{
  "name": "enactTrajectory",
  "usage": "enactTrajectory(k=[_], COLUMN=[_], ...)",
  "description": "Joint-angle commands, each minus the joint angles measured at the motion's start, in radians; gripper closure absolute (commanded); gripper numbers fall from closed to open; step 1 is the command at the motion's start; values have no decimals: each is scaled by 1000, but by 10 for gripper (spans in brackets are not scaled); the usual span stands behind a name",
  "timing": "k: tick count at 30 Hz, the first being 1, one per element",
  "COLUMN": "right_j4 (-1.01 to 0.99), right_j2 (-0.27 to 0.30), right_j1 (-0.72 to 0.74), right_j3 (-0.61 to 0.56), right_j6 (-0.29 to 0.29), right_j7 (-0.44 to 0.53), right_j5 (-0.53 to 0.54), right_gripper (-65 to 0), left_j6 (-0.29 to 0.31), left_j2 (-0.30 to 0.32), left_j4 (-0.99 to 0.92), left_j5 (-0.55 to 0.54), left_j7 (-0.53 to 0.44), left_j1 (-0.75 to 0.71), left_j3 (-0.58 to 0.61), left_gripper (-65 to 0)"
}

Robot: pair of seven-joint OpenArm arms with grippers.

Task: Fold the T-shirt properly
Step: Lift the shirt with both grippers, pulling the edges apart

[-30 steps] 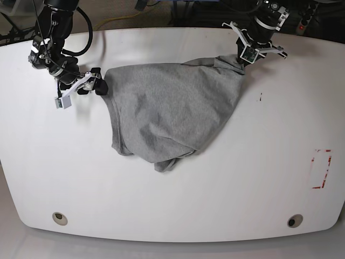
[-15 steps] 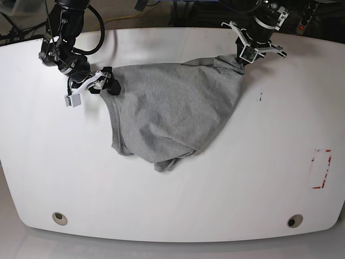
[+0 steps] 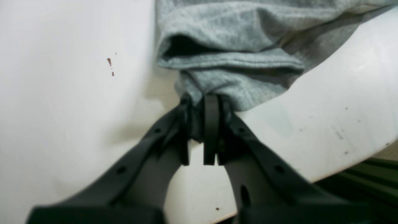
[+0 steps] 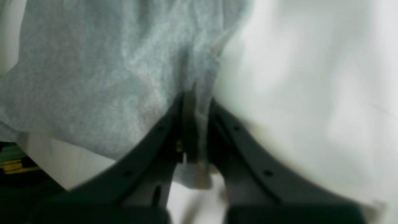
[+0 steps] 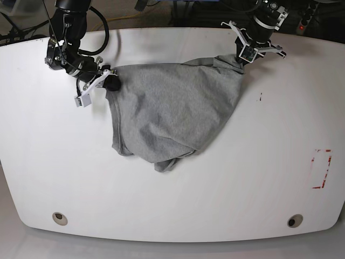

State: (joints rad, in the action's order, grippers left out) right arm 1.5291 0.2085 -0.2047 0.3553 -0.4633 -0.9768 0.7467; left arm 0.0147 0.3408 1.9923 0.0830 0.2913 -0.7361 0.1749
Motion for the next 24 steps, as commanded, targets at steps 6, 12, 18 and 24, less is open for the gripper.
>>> enactTrajectory(k=[6,12,18,24], right_j4=[46,147,282,353], right_j2=[39,85,128,170], right_j1=[-28,-62,-74,-14], right_j3=[83,93,129,135], right_j6=[-2,-4,-5,-5], right_j7=[6,6,6,6], right_j5=[6,7,7,7], right_gripper=[0,0,0,0], left_j6=[-6,-6,-8,-8], left_j2=[2,2,1,4], left_j4=[17,19,22,22], left_j5=[2,-1,-1,1], left_j7=[-27,-27,-25,-13], left_j1=[-4,11,53,118], left_j3=[-2,-5,-11,-35], left_gripper=[0,0,0,0])
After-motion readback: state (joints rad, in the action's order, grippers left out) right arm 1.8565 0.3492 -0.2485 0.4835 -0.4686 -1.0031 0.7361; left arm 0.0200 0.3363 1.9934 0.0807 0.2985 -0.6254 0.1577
